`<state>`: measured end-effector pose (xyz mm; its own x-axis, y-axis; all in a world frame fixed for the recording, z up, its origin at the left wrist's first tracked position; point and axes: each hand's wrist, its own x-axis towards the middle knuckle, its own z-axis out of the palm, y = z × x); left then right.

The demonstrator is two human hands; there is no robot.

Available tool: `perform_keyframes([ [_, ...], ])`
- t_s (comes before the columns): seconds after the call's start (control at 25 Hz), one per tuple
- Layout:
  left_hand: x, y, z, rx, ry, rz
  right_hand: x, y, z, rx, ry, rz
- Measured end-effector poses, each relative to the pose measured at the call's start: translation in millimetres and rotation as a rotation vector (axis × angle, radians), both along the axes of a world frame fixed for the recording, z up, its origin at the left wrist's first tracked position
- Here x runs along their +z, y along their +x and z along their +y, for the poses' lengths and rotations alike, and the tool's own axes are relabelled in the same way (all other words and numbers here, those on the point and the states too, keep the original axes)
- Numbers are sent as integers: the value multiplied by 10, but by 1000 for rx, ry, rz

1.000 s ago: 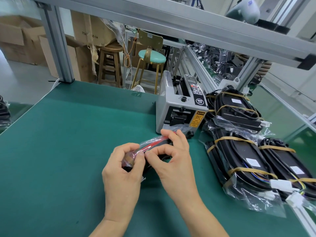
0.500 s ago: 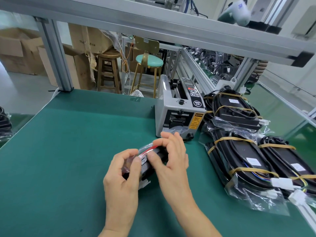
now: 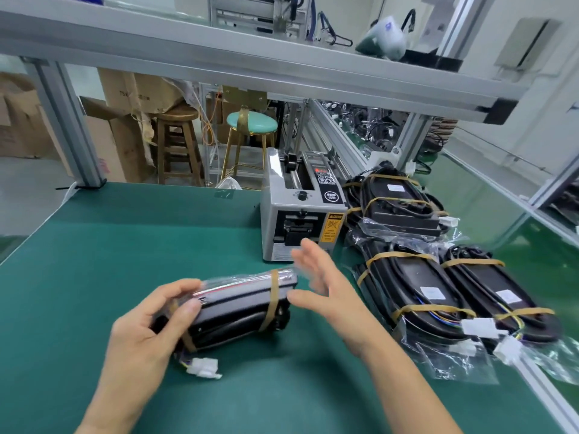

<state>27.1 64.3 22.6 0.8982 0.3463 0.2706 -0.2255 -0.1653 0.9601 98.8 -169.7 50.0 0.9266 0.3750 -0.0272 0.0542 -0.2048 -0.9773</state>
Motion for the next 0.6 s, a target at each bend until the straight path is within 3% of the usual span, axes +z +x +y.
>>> perform_keyframes([
  [0.12, 34, -41, 242, -1, 54, 34, -126, 15, 84, 25, 151, 45],
  [0.24, 167, -43, 180, 69, 611, -80, -176, 11, 142, -8, 195, -5],
  [0.36, 291, 26, -190, -99, 1015, -194, -163, 42, 133, -18, 191, -26],
  [0.44, 340, 90, -295, -170, 1082, -179, -132, 63, 130, -40, 171, -78],
  [0.6, 416, 164, -225, -241, 1019, -149, 19, 140, 242, -39, 177, -32],
])
